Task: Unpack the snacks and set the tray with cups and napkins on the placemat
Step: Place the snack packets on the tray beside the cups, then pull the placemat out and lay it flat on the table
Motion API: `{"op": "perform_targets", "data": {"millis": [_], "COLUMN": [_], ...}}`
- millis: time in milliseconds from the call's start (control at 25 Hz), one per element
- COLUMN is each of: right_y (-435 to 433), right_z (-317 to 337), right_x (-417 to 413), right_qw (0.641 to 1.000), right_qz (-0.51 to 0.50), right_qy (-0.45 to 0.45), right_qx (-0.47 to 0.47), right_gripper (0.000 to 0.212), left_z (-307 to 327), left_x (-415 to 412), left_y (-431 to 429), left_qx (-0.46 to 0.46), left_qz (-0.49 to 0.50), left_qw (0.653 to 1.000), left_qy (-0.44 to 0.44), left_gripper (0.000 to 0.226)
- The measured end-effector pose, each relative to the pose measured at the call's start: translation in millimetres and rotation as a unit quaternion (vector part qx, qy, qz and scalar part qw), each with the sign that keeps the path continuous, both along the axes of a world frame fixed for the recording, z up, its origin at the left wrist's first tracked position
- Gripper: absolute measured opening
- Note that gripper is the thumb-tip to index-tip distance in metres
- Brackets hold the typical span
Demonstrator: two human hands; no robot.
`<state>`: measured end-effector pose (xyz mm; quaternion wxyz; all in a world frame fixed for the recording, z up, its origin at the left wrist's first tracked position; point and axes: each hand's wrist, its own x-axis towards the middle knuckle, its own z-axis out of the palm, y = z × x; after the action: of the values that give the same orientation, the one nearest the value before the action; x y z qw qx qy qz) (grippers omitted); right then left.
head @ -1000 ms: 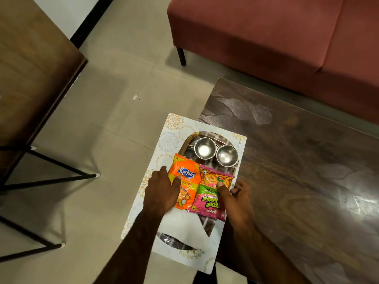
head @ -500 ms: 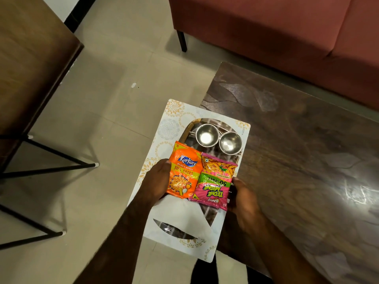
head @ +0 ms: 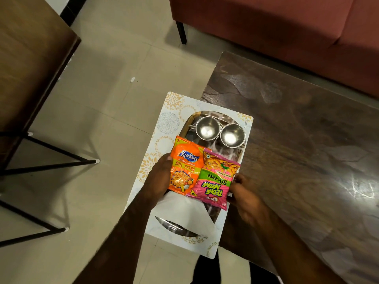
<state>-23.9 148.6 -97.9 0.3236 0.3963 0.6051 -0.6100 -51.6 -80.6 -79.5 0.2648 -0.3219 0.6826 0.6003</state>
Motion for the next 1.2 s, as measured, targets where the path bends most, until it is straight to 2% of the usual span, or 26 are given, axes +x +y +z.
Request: {"op": "perform_targets", "data": {"millis": [160,200,240,280,320,360,400,520,760,920,1080,1200], "right_y": [-2,-2,-2,-2,-2,-1,-1,-1,1,3,6,3], "right_z": [0,0,0,0,-1,-1,-2,-4,-6,-8,-19,-20], "right_x": [-4,-4,-5,-5,-5,-5,-6,-6,-7,-6,-1,-2], "right_qw": [1.0,1.0,1.0,1.0,1.0,1.0,1.0,1.0,1.0,0.998,0.993,0.992], "right_qz": [0.002,0.001,-0.001,-0.002,-0.004,-0.005,-0.006,-0.013,-0.029,-0.061,-0.112,-0.119], "right_qy": [0.004,0.003,0.001,-0.002,-0.004,-0.005,-0.006,-0.007,0.003,0.026,0.034,0.036], "right_qx": [0.01,0.011,0.013,0.013,0.013,0.014,0.015,0.014,0.003,-0.018,-0.033,-0.029], "right_gripper": [0.038,0.037,0.036,0.035,0.035,0.034,0.033,0.035,0.032,0.033,0.047,0.036], "left_z": [-3,-4,-5,-6,-6,-6,-6,-9,1,26,64,97], "left_x": [0,-1,-4,-7,-9,-11,-13,-18,-17,-19,-27,-34], "left_y": [-4,-5,-8,-13,-20,-25,-30,-38,-39,-34,-54,-74], "left_qx": [-0.001,-0.025,-0.089,-0.191,-0.298,-0.372,-0.403,-0.347,-0.383,-0.463,-0.521,-0.555], "left_qz": [0.023,0.022,0.005,-0.028,-0.06,-0.086,-0.108,-0.125,-0.177,-0.2,-0.193,-0.179], "left_qw": [0.999,0.999,0.996,0.981,0.952,0.924,0.909,0.925,0.907,0.863,0.831,0.811], "left_qy": [-0.027,-0.022,-0.002,0.024,0.034,0.026,0.004,-0.086,-0.01,0.008,0.034,0.046], "left_gripper": [0.046,0.049,0.048,0.041,0.034,0.039,0.051,0.073,0.032,0.029,0.035,0.035]}}
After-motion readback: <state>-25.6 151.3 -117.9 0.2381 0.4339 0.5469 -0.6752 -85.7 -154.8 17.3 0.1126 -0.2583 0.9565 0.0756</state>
